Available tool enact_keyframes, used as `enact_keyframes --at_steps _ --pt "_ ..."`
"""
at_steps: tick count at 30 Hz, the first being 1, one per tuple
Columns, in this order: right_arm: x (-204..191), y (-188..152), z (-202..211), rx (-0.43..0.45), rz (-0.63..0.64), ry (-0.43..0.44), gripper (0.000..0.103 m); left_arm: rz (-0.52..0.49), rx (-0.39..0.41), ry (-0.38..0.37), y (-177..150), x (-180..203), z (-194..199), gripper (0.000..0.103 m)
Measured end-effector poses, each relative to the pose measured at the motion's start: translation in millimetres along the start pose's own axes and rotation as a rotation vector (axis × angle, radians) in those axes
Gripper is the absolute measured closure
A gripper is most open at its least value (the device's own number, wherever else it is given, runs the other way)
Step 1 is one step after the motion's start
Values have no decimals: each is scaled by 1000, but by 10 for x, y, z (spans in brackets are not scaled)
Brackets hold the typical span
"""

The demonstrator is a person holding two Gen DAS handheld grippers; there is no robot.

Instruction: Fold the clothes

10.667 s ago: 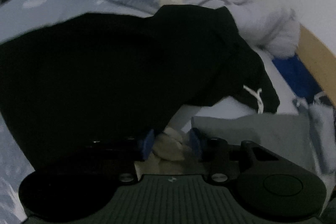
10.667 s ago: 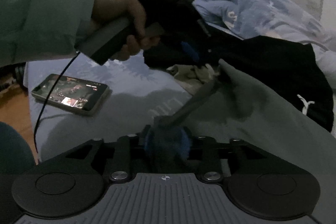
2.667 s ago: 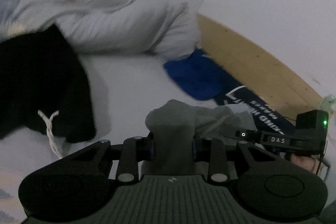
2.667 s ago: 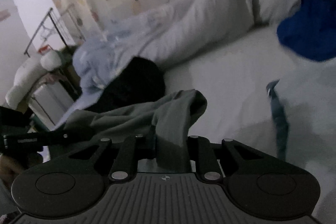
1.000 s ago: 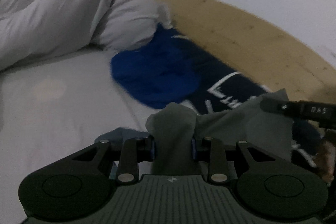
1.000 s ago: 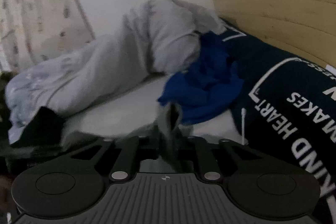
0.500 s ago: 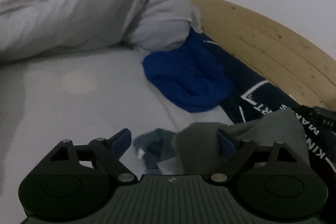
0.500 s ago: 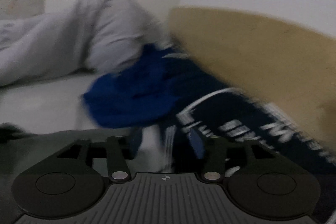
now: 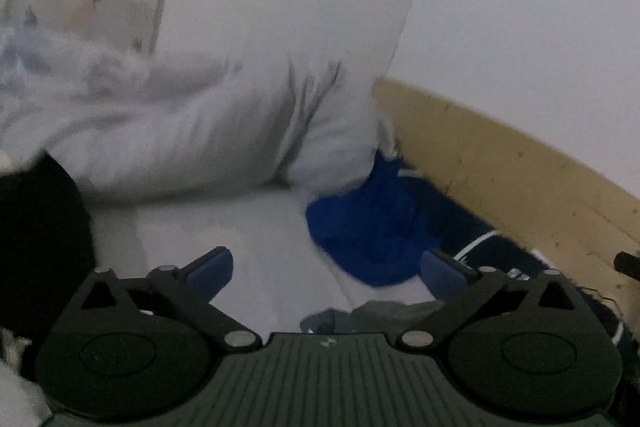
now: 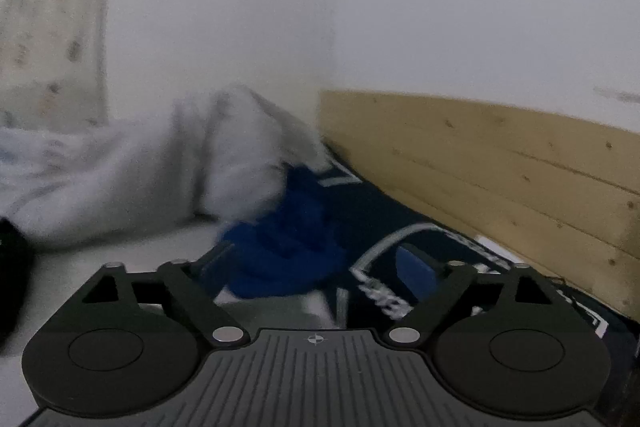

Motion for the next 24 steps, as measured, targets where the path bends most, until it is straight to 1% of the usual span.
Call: enact_keyframes --at_steps 2,3,4,8,12,17,20,22,24 --pt "-130 106 370 20 -8 57 6 6 18 -13 35 79 358 0" --pt "-193 150 546 28 -11 85 3 6 24 -16 44 117 535 0" --pt "-251 181 711 35 -14 111 2 -2 25 -15 37 152 708 0" --pt "-543 248 1370 58 -23 195 0 -55 32 3 -15 252 1404 0" --pt "-856 184 1849 79 -8 250 0 -70 20 47 -138 214 1904 0" --pt "-1206 -101 2130 27 -23 286 0 -97 1 132 -352 30 2358 0" --pt "-1351 -281 2237 2 -25 296 0 -76 5 176 -485 -117 2596 0" --pt "-1463 -420 2335 -10 -11 310 0 -54 22 206 -576 -204 2746 0" --pt "-1582 -591 2386 -20 3 317 0 -32 27 222 -683 -277 2853 0"
Point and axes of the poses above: each gripper's, at about its wrist camera, not at the fingertips, and z roughly against the way its jaws point, x to its right, y to its top, the point moved 9 cm from there along -z, roughly the way its jaws point, and after that the axes turned 12 degrees about -y, right-handed, at the moved point
